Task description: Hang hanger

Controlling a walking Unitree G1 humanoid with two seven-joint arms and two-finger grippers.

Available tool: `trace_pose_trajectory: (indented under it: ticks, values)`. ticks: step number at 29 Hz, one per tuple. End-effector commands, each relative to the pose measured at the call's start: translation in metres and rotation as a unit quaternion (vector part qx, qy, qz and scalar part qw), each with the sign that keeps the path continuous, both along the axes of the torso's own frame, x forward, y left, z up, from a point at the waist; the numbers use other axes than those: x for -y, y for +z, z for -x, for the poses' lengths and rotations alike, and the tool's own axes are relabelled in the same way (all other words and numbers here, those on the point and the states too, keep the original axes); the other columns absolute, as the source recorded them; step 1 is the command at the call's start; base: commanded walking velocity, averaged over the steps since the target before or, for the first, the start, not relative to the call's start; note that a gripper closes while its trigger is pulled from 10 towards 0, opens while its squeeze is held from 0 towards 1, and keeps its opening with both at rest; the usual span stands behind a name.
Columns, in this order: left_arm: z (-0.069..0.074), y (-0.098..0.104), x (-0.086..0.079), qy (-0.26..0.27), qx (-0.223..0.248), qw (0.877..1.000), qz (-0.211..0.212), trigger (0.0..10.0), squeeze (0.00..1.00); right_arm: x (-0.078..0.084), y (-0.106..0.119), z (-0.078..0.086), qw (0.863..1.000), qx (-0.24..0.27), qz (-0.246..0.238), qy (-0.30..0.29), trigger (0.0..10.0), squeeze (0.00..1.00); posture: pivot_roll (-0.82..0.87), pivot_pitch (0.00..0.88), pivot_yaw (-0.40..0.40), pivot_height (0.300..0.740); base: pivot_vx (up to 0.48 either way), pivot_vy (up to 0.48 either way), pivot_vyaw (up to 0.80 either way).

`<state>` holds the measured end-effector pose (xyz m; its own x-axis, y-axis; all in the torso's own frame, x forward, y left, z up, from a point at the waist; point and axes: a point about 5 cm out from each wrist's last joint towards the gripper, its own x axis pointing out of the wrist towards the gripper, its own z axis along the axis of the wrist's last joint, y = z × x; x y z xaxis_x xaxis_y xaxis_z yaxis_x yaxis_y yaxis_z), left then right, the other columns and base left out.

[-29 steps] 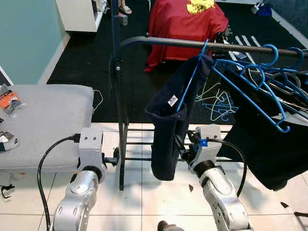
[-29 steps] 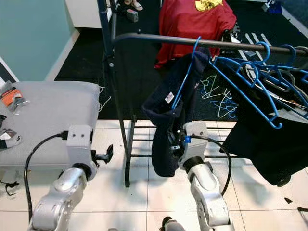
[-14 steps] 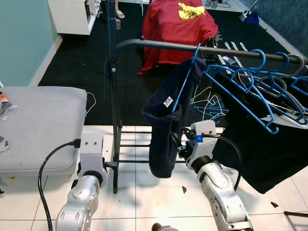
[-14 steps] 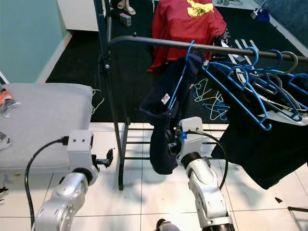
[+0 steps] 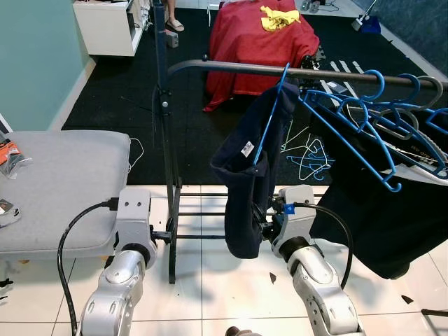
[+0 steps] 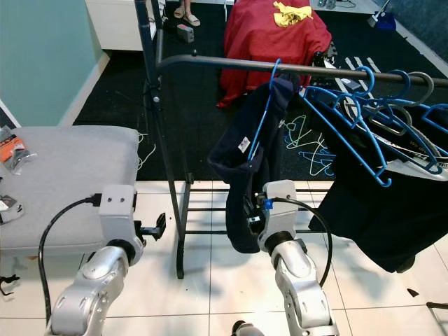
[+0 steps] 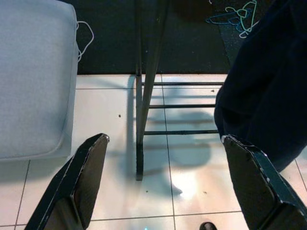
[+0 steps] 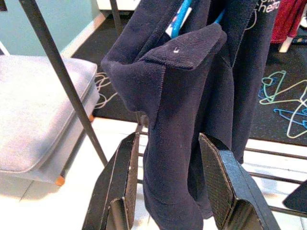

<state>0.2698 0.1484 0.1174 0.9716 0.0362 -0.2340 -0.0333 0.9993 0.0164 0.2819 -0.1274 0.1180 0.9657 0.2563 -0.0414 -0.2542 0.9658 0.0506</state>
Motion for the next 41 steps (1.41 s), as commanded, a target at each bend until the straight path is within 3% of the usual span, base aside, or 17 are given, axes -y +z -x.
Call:
trace_pose_trajectory:
  ticks: [1,13,18,22,29,41]
  values:
    - [0.004,-0.010,0.001,-0.002,-0.018,1.000,-0.012,10.0,0.00,0.005,-0.007,0.005,1.000,-0.023,-0.014,-0.009,10.0,0.00,-0.06,0.148,-0.059,0.740,0.000,0.000,0.00]
    - [0.009,-0.014,-0.004,0.013,-0.026,0.999,-0.014,10.0,0.00,0.000,-0.007,0.003,0.999,-0.031,-0.022,-0.007,10.0,0.00,-0.02,0.139,-0.089,0.740,0.000,0.000,0.00]
    - [0.006,-0.016,0.001,0.003,-0.031,0.999,-0.007,10.0,0.00,0.003,-0.005,-0.003,1.000,-0.028,-0.008,0.009,10.0,0.00,-0.07,0.137,-0.024,0.740,0.000,0.000,0.00]
    - [-0.002,-0.015,0.008,-0.010,-0.027,1.000,-0.010,10.0,0.00,-0.005,-0.002,-0.008,1.000,-0.022,-0.006,0.021,10.0,0.00,-0.04,0.114,-0.040,0.740,0.000,0.000,0.00]
    - [-0.004,-0.015,0.005,0.008,-0.027,1.000,-0.009,10.0,0.00,-0.013,-0.002,-0.011,0.999,-0.027,-0.010,0.033,10.0,0.00,-0.02,0.093,-0.081,0.740,0.000,0.000,0.00]
    - [-0.001,-0.013,0.000,0.023,-0.022,0.999,-0.006,10.0,0.00,-0.011,-0.008,-0.010,0.998,-0.041,-0.003,0.043,10.0,0.00,-0.01,0.096,-0.093,0.740,0.000,0.000,0.00]
